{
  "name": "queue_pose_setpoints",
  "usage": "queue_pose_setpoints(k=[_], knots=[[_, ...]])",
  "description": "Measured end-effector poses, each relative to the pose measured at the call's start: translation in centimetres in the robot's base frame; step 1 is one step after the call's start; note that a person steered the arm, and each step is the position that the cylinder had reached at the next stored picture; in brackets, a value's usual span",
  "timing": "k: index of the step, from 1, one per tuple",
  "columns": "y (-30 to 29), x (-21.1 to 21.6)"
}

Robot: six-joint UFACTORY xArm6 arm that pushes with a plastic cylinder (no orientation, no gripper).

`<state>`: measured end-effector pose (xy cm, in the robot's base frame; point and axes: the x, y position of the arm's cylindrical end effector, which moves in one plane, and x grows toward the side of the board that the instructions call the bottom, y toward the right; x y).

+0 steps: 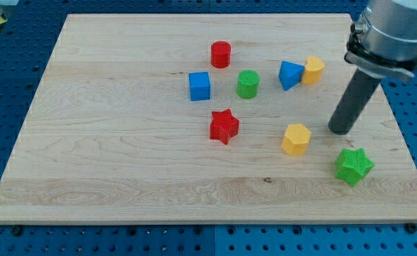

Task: Push the red star to the bottom center of the board

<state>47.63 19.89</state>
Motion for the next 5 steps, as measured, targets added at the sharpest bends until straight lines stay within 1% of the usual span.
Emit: queue_pose_setpoints(k=[1,3,5], knots=[[-1.9,-0.8],[-5.8,-0.7],[-6.1,2.1]])
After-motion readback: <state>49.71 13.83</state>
